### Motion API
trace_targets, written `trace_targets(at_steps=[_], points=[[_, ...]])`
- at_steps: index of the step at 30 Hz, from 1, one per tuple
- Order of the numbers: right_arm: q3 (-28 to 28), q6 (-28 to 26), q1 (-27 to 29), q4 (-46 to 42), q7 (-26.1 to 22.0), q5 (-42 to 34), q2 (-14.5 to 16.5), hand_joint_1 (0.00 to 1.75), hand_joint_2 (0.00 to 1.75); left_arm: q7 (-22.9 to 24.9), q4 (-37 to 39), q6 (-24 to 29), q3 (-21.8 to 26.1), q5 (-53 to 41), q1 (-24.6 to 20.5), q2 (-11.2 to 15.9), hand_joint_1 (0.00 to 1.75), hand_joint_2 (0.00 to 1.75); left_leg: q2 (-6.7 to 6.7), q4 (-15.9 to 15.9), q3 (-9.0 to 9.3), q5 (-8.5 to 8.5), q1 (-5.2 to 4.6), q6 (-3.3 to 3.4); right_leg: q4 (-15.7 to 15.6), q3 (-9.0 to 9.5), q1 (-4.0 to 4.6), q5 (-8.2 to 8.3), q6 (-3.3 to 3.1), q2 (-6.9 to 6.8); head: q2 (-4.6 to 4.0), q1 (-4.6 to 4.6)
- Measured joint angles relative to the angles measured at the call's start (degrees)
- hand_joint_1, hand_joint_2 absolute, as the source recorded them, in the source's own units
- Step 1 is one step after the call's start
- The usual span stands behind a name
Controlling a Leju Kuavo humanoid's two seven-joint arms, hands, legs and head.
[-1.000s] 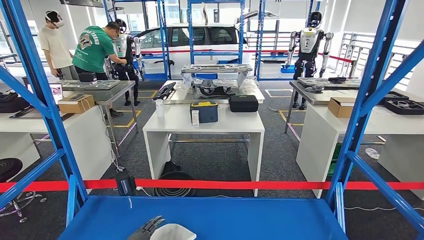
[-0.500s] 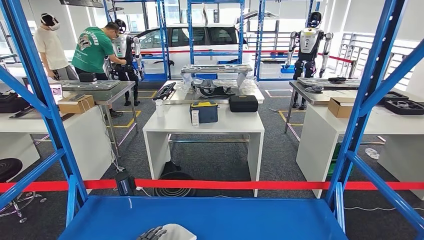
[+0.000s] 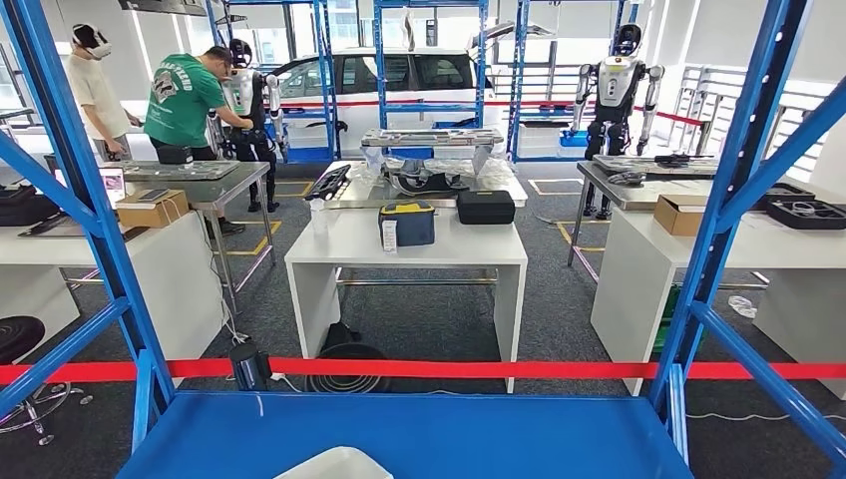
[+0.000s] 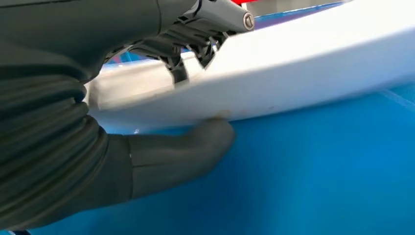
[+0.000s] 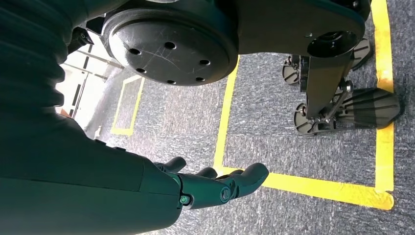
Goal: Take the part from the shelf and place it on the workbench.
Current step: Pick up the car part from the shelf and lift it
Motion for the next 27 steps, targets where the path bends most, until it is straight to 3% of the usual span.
trace_targets(at_steps=[27], points=[[0.0, 0.0, 0.0, 0.0, -0.2, -0.8, 0.2, 0.00, 1.75, -5.2, 0.0, 1.6, 0.0, -0.8, -1.0, -1.0, 1.72, 1.75, -0.01, 0.0, 0.06, 0.00, 0.00, 0.00, 0.0, 0.08, -0.01, 0.00, 0.00, -0.01, 0.00, 0.00]])
